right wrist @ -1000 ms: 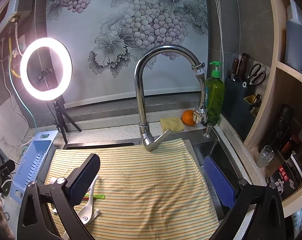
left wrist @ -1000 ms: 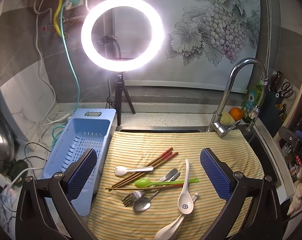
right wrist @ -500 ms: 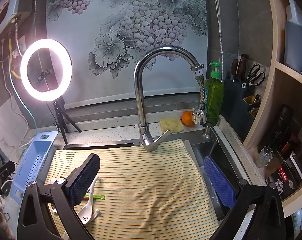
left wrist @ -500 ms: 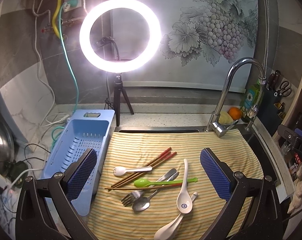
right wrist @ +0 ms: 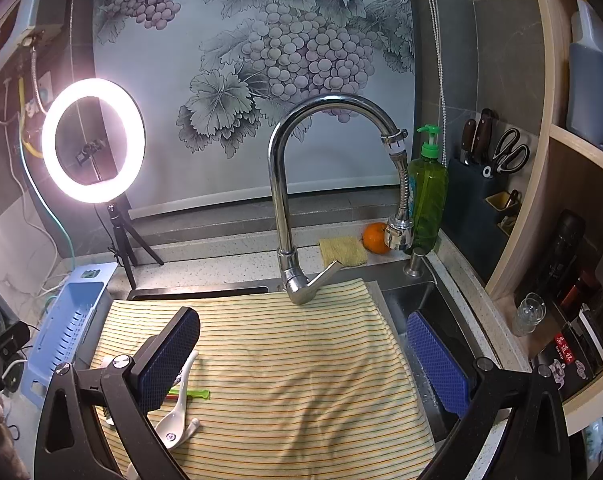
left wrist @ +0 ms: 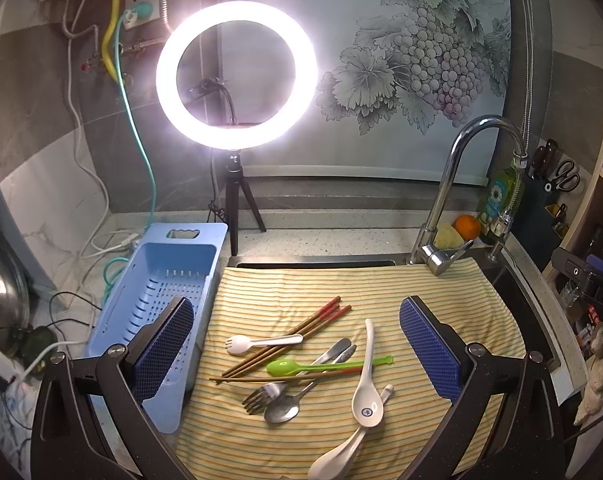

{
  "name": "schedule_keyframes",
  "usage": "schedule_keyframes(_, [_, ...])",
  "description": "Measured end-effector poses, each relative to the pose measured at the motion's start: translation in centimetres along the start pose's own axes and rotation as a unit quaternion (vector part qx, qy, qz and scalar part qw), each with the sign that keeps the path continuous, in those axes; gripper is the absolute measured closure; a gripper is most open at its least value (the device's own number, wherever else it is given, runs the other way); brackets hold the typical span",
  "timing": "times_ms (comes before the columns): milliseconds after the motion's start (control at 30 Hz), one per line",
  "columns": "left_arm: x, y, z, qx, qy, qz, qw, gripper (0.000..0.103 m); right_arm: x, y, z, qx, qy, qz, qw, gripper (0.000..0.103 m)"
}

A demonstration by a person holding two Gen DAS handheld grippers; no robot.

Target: Organize utensils

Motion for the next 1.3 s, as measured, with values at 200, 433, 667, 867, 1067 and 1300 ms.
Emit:
schedule_keyframes(200, [0.1, 0.0, -0.1, 0.0, 0.001, 0.0, 1.0, 0.0, 0.0, 0.1, -0.1, 0.0, 0.0, 0.0, 1.0, 0.001])
schedule_keyframes(433, [0.2, 0.1, 0.0, -0.001, 0.001, 0.002, 1.0, 0.0, 0.0, 0.2, 0.0, -0.001, -0.001, 0.0, 1.0, 0.001])
schedule_keyframes(667, [0.3, 0.1, 0.0, -0.001, 0.001, 0.002, 1.0, 0.0, 0.0, 0.4, 0.3, -0.004, -0.003, 0.0, 1.0, 0.001])
schedule_keyframes(867, [0.2, 0.2, 0.0, -0.002, 0.001, 0.001, 1.0, 0.0, 0.0, 0.4, 0.5, -0.007, -0.003, 0.001, 1.0, 0.001])
schedule_keyframes(1067, [-0.1, 0.6, 0.4, -0.008, -0.003, -0.002, 1.0, 0.0, 0.0, 0.7, 1.0, -0.013, -0.007, -0.001, 1.0, 0.001])
schedule_keyframes(1300, [-1.3, 1.1, 0.3, -0.013, -0.009, -0.008, 0.9998, 0.0, -0.5, 1.5, 1.7, -0.019, -0.023, -0.005, 1.0, 0.001])
Point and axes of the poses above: each gripper's, at about its wrist camera, not at the fingertips, and z roughly the way its jaws point, x to its right, y to its underside, the point moved 6 cm from there along z, roughly the way its jaws point, and after that the axes turned 11 degrees about -z, right-handed, at the moved point
